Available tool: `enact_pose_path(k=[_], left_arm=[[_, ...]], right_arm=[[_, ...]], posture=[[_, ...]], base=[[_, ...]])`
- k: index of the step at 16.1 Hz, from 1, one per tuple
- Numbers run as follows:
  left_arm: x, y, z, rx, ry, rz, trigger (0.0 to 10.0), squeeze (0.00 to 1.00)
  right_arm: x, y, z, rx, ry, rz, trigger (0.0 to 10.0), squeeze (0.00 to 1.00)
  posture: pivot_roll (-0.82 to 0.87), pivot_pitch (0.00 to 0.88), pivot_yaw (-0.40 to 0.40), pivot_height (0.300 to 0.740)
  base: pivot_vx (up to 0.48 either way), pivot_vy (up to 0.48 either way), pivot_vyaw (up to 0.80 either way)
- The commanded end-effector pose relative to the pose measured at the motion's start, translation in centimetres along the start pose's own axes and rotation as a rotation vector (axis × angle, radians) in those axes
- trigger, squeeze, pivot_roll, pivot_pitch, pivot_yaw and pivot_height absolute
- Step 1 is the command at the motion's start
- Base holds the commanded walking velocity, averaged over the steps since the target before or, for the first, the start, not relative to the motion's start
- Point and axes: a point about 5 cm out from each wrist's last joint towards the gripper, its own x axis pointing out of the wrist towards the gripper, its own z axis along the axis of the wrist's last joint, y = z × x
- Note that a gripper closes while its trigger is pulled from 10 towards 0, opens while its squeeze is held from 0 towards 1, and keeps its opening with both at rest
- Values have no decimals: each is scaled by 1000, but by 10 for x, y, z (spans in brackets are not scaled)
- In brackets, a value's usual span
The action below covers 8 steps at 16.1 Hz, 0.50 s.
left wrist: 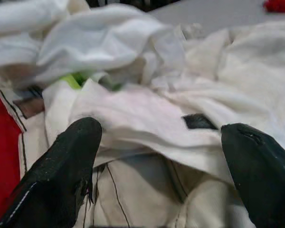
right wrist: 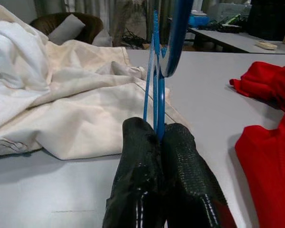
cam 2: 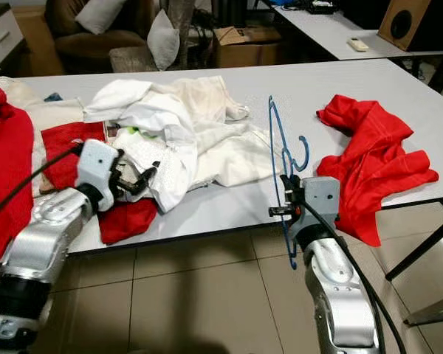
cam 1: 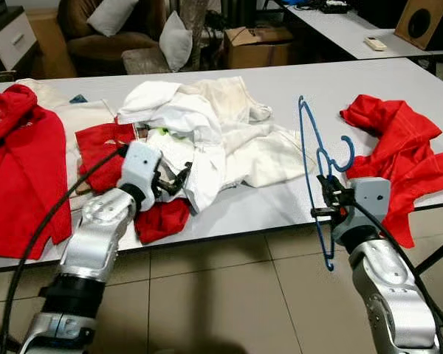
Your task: Hang hanger
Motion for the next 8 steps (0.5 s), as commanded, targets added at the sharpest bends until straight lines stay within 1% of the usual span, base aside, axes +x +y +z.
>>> enact_pose_path(k=[1, 2, 3, 5, 6, 7, 8], left_arm=[[4, 3, 1, 5, 25, 38, 10000, 0], [6, 7, -2, -33, 52, 76, 10000, 0], [4, 5, -3, -70, 50, 53, 0, 0], [2, 2, -5, -100, 45, 28, 0, 0], [3, 0, -4, -137, 33, 27, 0, 0], [4, 0, -3, -146, 31, 31, 0, 0], [5, 1, -1, -175, 14, 39, 0, 0]], right_arm=[[-4, -2, 2, -4, 4, -2, 10000, 0], [-7, -2, 0, -9, 14, 3, 10000, 0], [-9, -2, -1, -12, 27, 4, 10000, 0], [-11, -2, -2, -15, 35, -1, 10000, 0], [-11, -2, -1, -14, 36, 3, 10000, 0], [-10, -1, -1, -18, 38, 8, 10000, 0], [-9, 0, -2, -22, 41, 15, 10000, 0]], posture=[[-104, 0, 21, 740], [-104, 0, 21, 740], [-112, 0, 23, 740], [-118, 0, 24, 740], [-114, 0, 14, 740], [-113, 0, 12, 740], [-112, 0, 8, 740]], base=[[0, 0, 0], [0, 0, 0], [0, 0, 0], [0, 0, 0], [0, 0, 0], [0, 0, 0], [0, 0, 0]])
